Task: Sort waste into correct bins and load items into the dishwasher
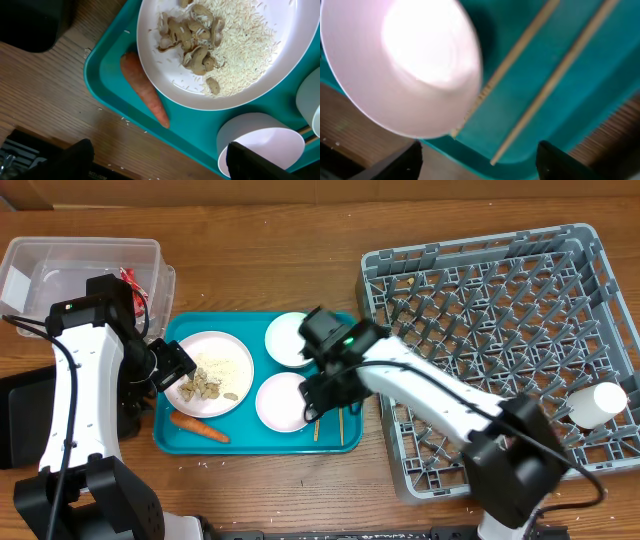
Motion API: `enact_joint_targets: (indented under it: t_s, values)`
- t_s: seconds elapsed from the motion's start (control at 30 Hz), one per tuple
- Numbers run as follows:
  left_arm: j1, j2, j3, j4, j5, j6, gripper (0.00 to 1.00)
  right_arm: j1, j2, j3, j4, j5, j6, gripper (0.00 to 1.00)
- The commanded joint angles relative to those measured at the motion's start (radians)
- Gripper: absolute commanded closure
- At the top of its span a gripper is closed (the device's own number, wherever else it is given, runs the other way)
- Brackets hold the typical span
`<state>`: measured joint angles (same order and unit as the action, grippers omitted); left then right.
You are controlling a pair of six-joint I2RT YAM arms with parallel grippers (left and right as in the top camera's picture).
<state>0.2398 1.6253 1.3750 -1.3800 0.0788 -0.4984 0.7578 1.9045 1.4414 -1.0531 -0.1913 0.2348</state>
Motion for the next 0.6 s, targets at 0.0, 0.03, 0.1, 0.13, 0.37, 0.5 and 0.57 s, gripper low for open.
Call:
enact_joint_targets:
  t_s: [0.0, 0.03, 0.1, 0.13, 0.37, 0.5, 0.57]
  values:
    - [0.002, -0.021, 0.006, 0.000, 0.018, 0.005, 0.13, 0.029, 0.043, 0.005, 0.040, 0.031, 0.078, 0.30]
    - [0.002, -0.021, 0.006, 0.001, 0.018, 0.006, 0.13, 0.032, 0.053, 0.005, 0.053, 0.039, 0.093, 0.35]
    - [0.002, -0.021, 0.006, 0.000, 0.018, 0.010, 0.13, 0.033, 0.069, 0.005, 0.075, 0.066, 0.123, 0.42]
    - [0.002, -0.021, 0.006, 0.000, 0.018, 0.014, 0.13, 0.033, 0.076, 0.005, 0.085, 0.085, 0.138, 0.45]
    - [0.002, -0.021, 0.006, -0.003, 0.018, 0.021, 0.13, 0.033, 0.105, 0.005, 0.116, 0.150, 0.185, 0.82]
    - [0.002, -0.021, 0.006, -0.003, 0.018, 0.023, 0.13, 0.033, 0.104, 0.017, 0.119, 0.149, 0.185, 0.96]
    - [0.002, -0.021, 0.006, -0.002, 0.015, 0.024, 0.13, 0.029, 0.092, 0.041, 0.097, 0.150, 0.180, 0.96]
